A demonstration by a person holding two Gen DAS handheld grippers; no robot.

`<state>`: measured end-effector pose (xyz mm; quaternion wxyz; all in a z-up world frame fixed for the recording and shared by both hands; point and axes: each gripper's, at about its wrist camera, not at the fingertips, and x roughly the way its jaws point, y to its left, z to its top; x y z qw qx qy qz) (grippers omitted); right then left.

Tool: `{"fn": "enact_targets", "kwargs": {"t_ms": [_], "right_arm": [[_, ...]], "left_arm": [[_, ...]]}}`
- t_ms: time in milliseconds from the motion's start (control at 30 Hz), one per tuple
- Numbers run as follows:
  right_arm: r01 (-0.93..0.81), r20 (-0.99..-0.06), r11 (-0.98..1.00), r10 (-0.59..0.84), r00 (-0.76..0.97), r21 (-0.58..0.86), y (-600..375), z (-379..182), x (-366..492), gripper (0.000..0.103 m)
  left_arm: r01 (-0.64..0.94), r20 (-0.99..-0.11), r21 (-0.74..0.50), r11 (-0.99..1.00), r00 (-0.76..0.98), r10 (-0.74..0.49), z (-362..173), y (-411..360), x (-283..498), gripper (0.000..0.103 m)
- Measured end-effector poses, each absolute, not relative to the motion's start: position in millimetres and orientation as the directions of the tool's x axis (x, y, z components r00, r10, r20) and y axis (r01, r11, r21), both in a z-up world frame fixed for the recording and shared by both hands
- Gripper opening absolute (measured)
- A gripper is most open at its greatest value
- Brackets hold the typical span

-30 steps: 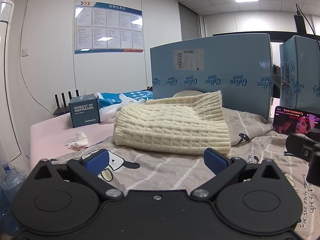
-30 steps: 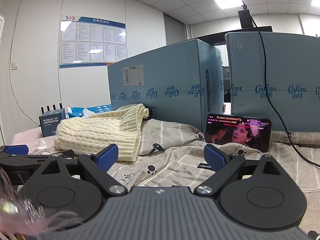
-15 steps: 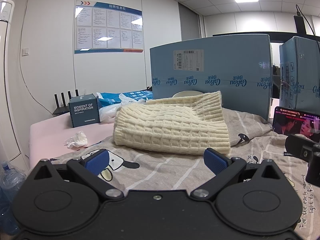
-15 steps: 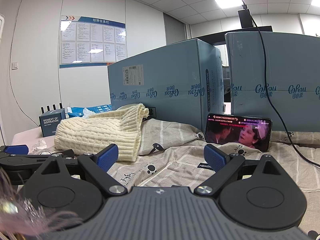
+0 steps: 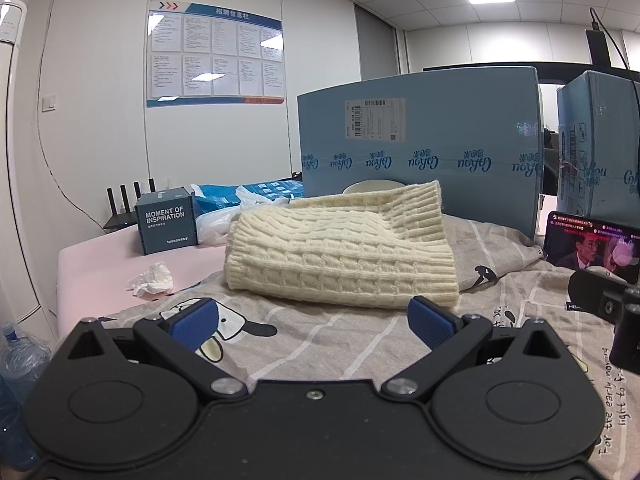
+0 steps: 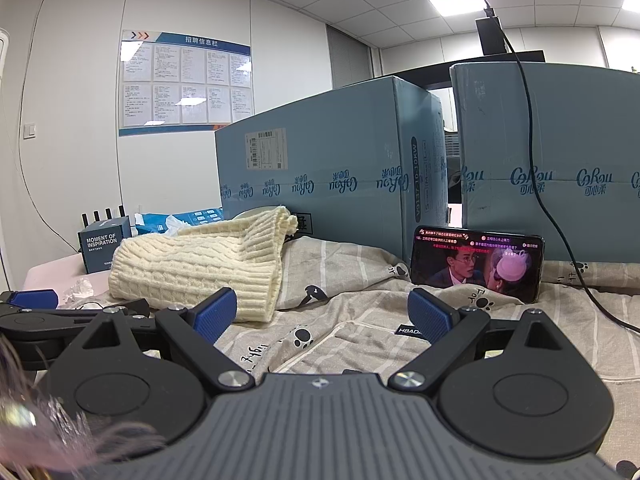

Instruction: Fold clothes

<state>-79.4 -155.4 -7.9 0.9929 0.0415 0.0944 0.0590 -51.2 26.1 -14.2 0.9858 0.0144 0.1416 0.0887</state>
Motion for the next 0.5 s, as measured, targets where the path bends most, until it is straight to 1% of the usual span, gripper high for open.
{"fn": "enact_targets", "kwargs": {"t_ms": [500], "right_arm": [[-0.108,-0.183,0.990,0.124,0.975,0.094,-155.1,-8.3,-79.5,0.092]], "left_arm": [[-0.167,-0.277,0.056,0.984,0.945,0.176,-14.0,25.2,-51.0,0.103]]}}
